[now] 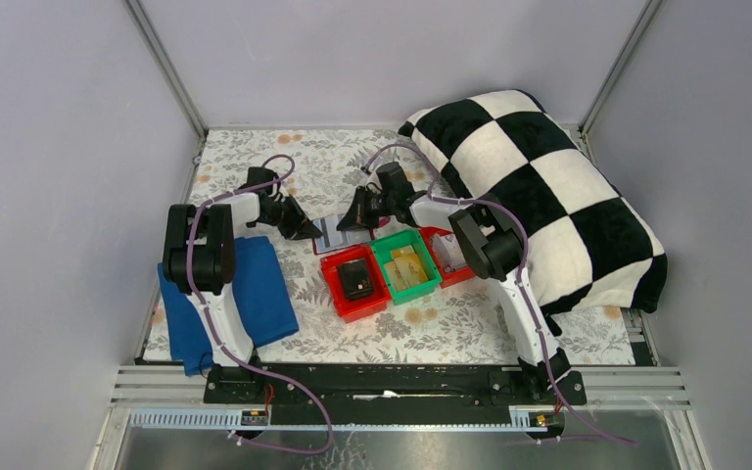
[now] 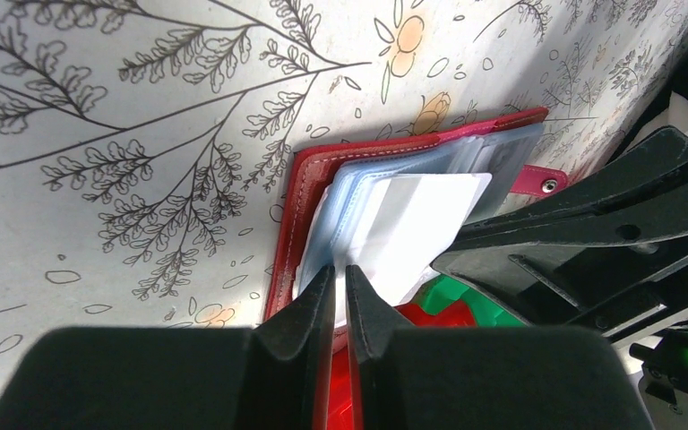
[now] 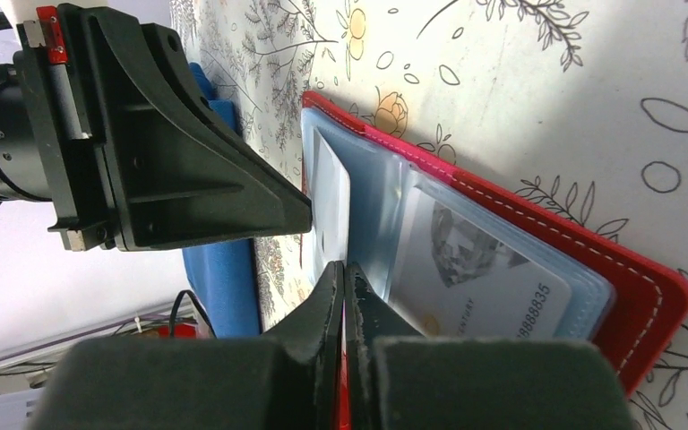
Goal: Take the credit cards out of the card holder
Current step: Remove the credit card from the card holder.
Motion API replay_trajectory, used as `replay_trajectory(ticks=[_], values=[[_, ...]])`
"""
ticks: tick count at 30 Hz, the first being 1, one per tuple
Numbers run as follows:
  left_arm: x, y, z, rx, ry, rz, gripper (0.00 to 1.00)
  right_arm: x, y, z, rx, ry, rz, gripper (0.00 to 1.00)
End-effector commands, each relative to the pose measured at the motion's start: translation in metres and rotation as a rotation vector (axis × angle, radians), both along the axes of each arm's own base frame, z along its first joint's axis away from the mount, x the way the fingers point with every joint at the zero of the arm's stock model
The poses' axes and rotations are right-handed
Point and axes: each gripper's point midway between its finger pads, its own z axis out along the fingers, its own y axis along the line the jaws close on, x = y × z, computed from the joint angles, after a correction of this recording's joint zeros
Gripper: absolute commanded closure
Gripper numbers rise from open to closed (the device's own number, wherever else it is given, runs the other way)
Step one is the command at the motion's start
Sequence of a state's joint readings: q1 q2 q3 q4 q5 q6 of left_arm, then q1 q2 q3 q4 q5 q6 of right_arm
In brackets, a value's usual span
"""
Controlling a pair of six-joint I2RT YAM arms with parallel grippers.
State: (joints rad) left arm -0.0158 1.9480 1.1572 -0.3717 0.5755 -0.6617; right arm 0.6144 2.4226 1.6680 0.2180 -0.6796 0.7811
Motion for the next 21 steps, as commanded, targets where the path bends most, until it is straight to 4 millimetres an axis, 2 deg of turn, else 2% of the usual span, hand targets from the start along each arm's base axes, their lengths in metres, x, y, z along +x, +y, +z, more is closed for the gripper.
replay_trajectory(ticks=[1, 12, 21], values=[[-0.004, 0.013, -0.033, 0.105, 0.042, 0.007, 0.86, 0.001, 0.002, 0.015, 0.019, -0.042, 0.023, 1.0], [-0.005, 0.014, -0.035, 0.103, 0.05, 0.023, 0.87, 0.01, -0.019, 0.027, -0.005, -0.076, 0.05, 1.0], [-0.004, 0.015, -0.034, 0.103, 0.049, 0.022, 0.87, 0.016, -0.033, 0.03, -0.011, -0.086, 0.058, 1.0]])
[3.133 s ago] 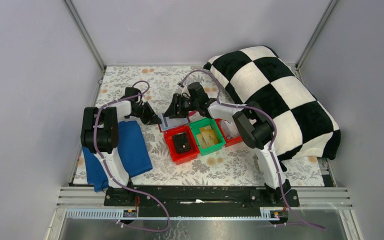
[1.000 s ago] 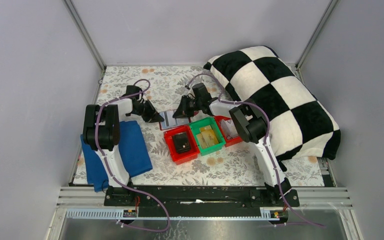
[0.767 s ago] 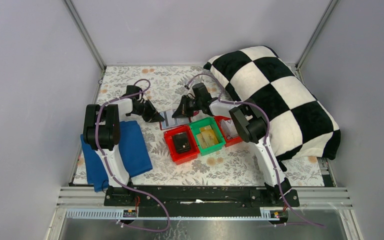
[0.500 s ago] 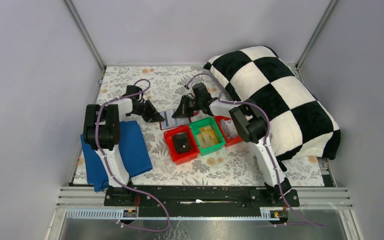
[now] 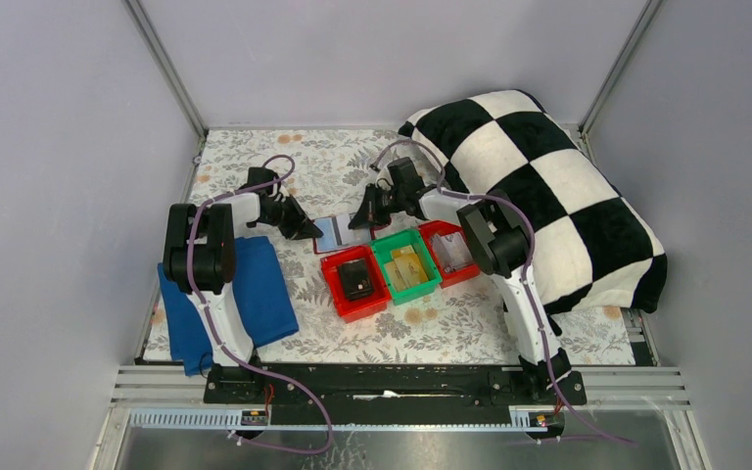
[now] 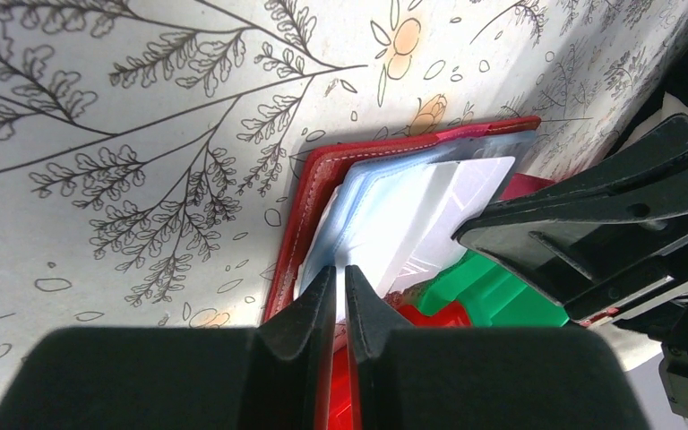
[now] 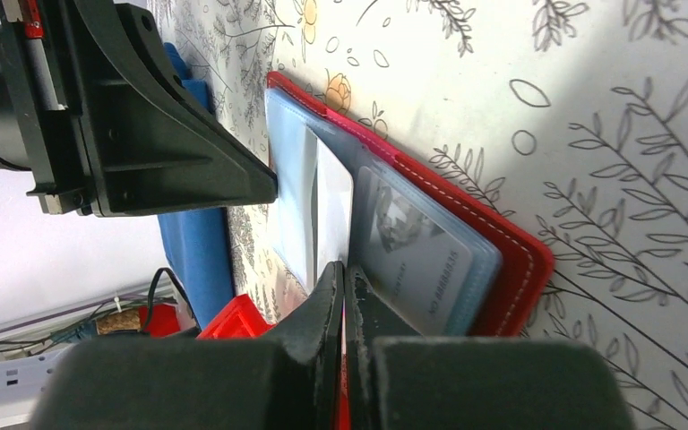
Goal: Take the credit cards out of the card holder
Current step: Remove the credit card from the card holder, then place the credit card in the storage box.
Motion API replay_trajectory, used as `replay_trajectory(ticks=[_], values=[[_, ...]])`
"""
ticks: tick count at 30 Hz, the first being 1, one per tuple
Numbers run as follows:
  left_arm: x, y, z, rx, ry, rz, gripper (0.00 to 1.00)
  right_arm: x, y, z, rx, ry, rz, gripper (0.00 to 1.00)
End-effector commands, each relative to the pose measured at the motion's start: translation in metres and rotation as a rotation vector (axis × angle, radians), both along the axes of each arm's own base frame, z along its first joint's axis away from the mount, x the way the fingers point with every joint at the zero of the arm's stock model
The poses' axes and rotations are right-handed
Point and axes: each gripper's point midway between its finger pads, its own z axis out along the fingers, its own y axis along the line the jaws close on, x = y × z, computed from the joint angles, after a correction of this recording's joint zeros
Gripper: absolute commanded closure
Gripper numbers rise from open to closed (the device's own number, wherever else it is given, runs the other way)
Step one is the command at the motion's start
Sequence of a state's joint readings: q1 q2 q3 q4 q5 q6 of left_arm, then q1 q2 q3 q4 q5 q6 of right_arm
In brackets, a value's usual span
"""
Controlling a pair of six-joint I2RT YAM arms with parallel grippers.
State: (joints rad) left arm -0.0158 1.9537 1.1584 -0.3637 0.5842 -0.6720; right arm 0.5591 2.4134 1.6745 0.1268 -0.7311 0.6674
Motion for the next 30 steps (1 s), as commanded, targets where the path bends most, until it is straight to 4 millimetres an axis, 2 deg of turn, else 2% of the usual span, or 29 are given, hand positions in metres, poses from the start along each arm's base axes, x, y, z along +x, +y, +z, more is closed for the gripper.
replay_trajectory(ticks=[1, 5, 8, 13, 21, 24, 30], values=[[-0.005, 0.016, -0.034, 0.117, 0.047, 0.017, 0.87, 0.009, -0.006, 0.037, 0.025, -0.073, 0.019, 1.0], [-0.005, 0.017, -0.033, 0.119, 0.044, 0.017, 0.87, 0.012, -0.009, 0.046, 0.026, -0.081, 0.021, 1.0], [-0.002, 0.014, -0.028, 0.098, 0.025, -0.004, 0.87, 0.017, -0.018, 0.055, -0.001, -0.122, 0.003, 1.0], [0.006, 0.013, -0.005, 0.093, -0.032, -0.003, 0.85, 0.029, -0.04, 0.085, 0.012, -0.186, -0.025, 1.0], [0.025, 0.018, 0.042, 0.133, -0.133, -0.01, 0.79, 0.035, -0.075, 0.116, -0.189, -0.251, -0.067, 1.0], [0.03, 0.022, 0.06, 0.157, -0.165, -0.005, 0.79, 0.042, -0.104, 0.134, -0.353, -0.313, -0.147, 1.0], [0.032, 0.026, 0.103, 0.179, -0.254, 0.019, 0.76, 0.033, -0.208, 0.147, -0.891, -0.438, -0.313, 1.0]])
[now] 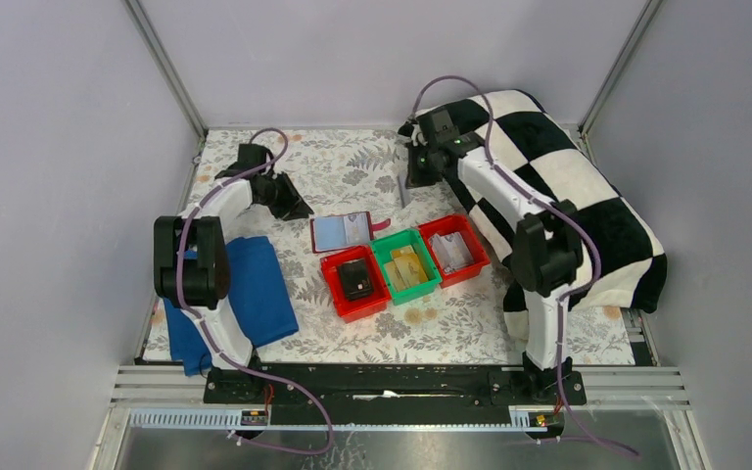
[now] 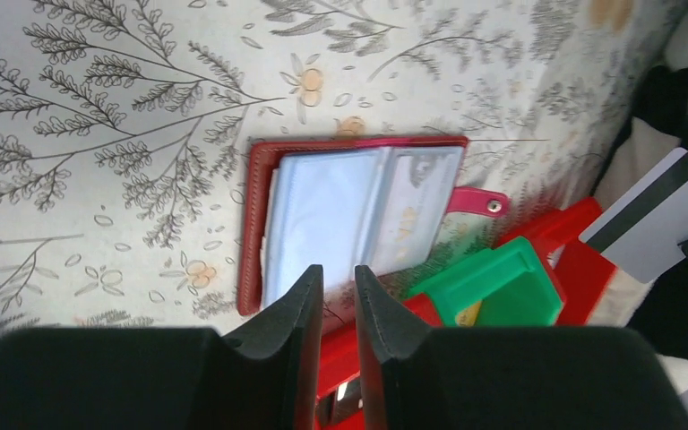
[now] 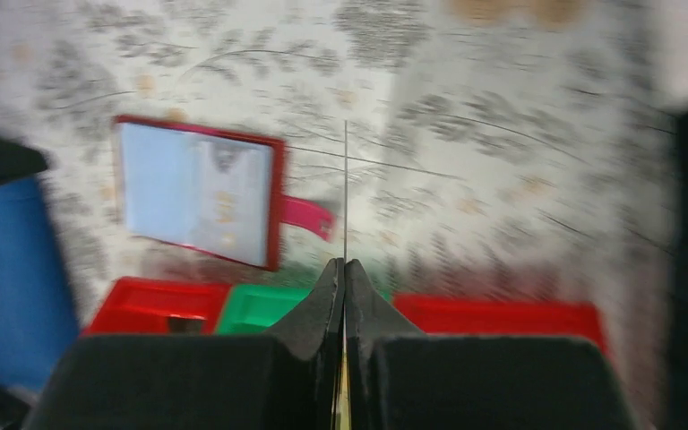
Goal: Take the credit cards out of the card holder
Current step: Place the credit card in the storage box.
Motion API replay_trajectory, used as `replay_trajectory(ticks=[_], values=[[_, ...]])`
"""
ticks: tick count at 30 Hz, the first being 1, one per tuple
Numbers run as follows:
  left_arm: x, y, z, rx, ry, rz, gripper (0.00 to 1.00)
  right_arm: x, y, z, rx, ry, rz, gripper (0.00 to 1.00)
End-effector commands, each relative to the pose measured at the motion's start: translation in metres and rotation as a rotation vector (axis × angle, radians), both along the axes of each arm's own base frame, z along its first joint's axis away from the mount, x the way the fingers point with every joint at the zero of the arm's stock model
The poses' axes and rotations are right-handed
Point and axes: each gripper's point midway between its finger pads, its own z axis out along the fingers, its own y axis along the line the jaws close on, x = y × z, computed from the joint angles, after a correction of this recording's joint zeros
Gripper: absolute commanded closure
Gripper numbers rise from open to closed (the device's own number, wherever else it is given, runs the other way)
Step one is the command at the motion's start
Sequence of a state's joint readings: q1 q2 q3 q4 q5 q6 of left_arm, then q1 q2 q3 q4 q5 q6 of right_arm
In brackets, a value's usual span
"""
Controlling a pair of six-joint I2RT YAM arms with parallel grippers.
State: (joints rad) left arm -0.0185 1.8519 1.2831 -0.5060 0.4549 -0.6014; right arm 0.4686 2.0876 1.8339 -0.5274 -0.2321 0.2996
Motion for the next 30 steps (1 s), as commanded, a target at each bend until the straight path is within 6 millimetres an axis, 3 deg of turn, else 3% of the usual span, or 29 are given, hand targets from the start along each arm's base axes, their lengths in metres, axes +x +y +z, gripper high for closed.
replay_trajectory(ticks=[1, 5, 8, 13, 18, 23, 30], values=[[0.01, 0.006, 0.058, 0.032, -0.147, 0.01, 0.76, -0.017, -0.096, 0.043, -0.431, -0.15, -0.174, 1.0], [0.004, 0.006, 0.074, 0.041, -0.17, 0.003, 0.75, -0.046, -0.141, 0.042, -0.564, -0.177, -0.273, 1.0], [0.0, 0.009, 0.08, 0.059, -0.18, 0.004, 0.74, -0.07, -0.155, 0.032, -0.607, -0.169, -0.288, 1.0], [-0.003, 0.007, 0.08, 0.044, -0.168, 0.007, 0.74, -0.094, -0.137, 0.013, -0.599, -0.178, -0.202, 1.0], [-0.01, 0.007, 0.075, 0.047, -0.154, 0.009, 0.74, -0.105, -0.121, -0.023, -0.553, -0.126, -0.096, 1.0], [-0.016, 0.006, 0.071, 0.045, -0.14, 0.005, 0.74, -0.106, -0.132, -0.041, -0.638, -0.113, -0.085, 1.0], [-0.016, 0.005, 0.068, 0.041, -0.133, 0.001, 0.73, -0.11, -0.142, -0.048, -0.752, -0.155, -0.087, 1.0]])
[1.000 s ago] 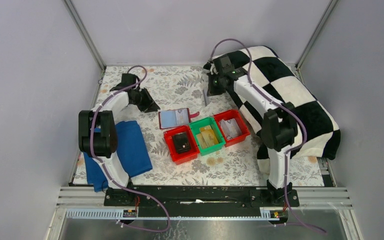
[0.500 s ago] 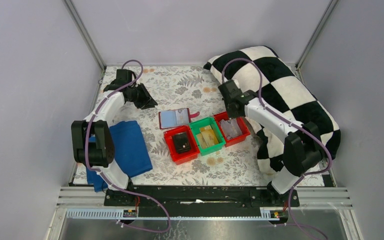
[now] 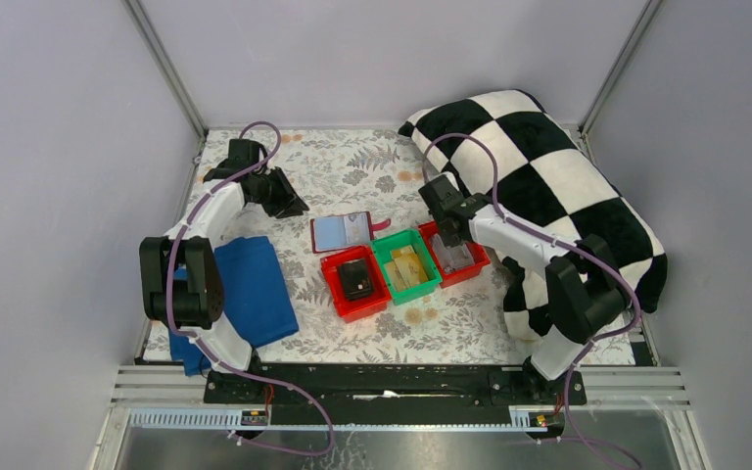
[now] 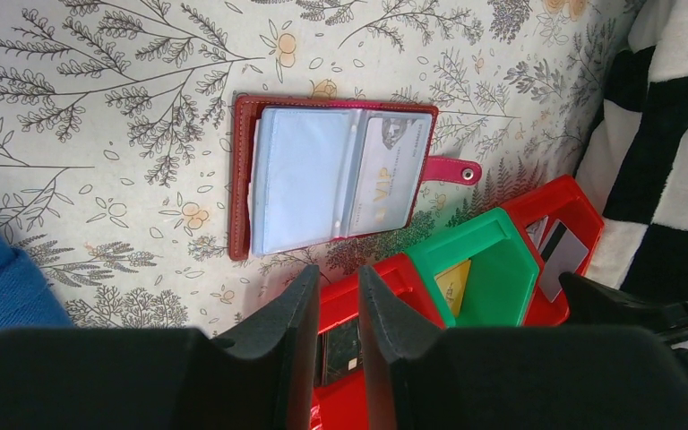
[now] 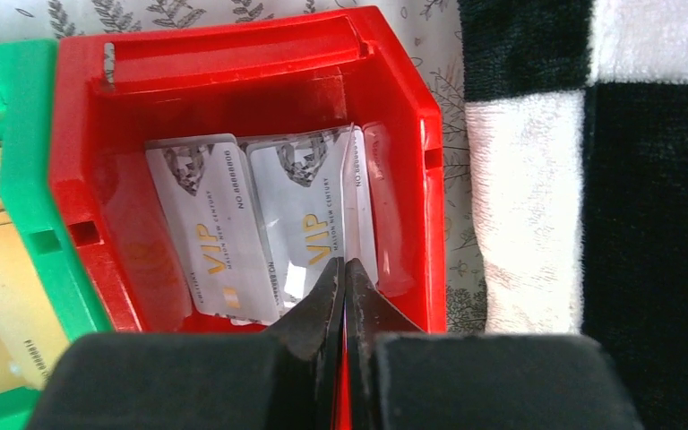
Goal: Take the credit cards out of the card holder
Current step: Place the credit card in the storage box.
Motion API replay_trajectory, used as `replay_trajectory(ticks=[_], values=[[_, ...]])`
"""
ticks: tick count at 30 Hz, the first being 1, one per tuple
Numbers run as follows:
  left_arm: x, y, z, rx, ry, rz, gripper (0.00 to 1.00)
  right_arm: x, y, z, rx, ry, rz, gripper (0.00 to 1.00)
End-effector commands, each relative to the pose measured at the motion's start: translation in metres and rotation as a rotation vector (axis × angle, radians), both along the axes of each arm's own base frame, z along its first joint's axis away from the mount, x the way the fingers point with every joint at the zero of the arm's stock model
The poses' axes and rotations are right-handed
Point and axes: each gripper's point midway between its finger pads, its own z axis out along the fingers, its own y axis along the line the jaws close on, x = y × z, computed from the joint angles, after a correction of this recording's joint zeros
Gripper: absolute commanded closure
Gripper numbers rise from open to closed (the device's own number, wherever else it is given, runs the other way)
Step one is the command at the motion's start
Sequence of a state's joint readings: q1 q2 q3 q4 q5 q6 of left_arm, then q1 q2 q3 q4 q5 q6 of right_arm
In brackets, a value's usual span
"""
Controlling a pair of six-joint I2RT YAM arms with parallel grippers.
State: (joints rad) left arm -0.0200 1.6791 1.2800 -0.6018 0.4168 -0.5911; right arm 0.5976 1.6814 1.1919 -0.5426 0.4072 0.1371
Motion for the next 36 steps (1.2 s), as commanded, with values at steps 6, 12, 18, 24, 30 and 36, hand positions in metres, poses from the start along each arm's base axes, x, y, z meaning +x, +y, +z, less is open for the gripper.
replay_trajectory(ticks=[6, 12, 18, 24, 30, 36], values=[[0.0, 0.0, 0.014, 0.005, -0.064, -0.003, 0.73, -0.004, 0.017, 0.001, 0.033, -0.013, 0.061, 0.62], [0.006, -0.008, 0.02, -0.014, -0.083, -0.021, 0.73, 0.003, 0.06, 0.039, 0.251, -0.051, 0.148, 0.51], [0.002, -0.029, 0.013, -0.052, -0.069, -0.069, 0.72, 0.032, 0.104, 0.065, 0.389, -0.069, 0.189, 0.52], [-0.002, -0.055, -0.005, -0.039, -0.05, -0.101, 0.72, 0.059, 0.173, 0.056, 0.61, 0.05, 0.244, 0.53], [0.007, -0.07, -0.031, -0.09, -0.019, -0.116, 0.72, 0.078, 0.225, 0.034, 0.844, 0.181, 0.233, 0.59], [0.014, -0.08, -0.064, -0.137, 0.035, -0.137, 0.72, 0.086, 0.24, 0.002, 0.942, 0.257, 0.166, 0.64]])
